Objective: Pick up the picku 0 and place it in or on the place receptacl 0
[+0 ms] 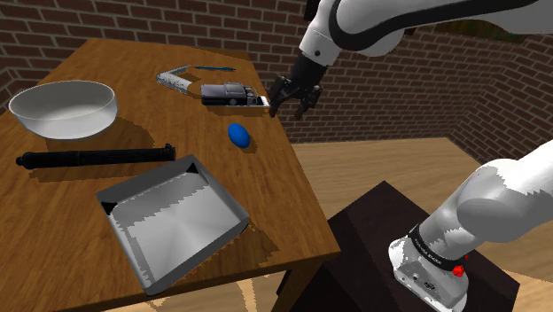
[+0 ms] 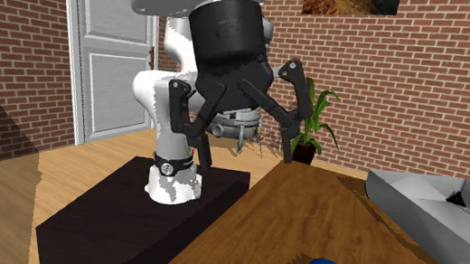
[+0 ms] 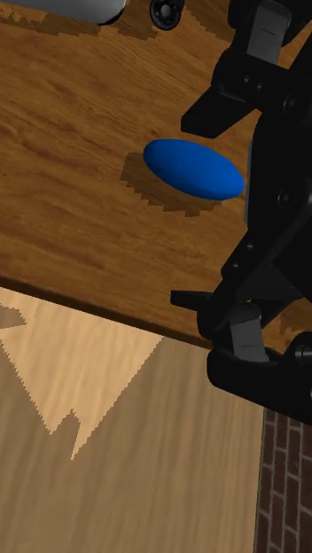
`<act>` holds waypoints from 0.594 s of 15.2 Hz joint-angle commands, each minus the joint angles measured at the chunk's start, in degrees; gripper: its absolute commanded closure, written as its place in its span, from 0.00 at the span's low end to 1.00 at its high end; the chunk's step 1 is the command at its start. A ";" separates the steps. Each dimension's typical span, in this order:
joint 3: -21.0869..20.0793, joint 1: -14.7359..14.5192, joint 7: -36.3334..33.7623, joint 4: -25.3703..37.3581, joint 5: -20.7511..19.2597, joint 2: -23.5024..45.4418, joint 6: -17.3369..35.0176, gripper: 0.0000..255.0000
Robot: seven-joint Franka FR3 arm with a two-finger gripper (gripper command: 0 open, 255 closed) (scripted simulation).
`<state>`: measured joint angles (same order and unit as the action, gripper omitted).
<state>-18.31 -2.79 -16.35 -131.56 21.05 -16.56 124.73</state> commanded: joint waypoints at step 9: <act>-4.75 -1.82 -10.90 10.70 0.57 17.65 12.98 0.00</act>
<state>-22.88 -4.45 -26.82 -121.17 21.60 0.01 136.59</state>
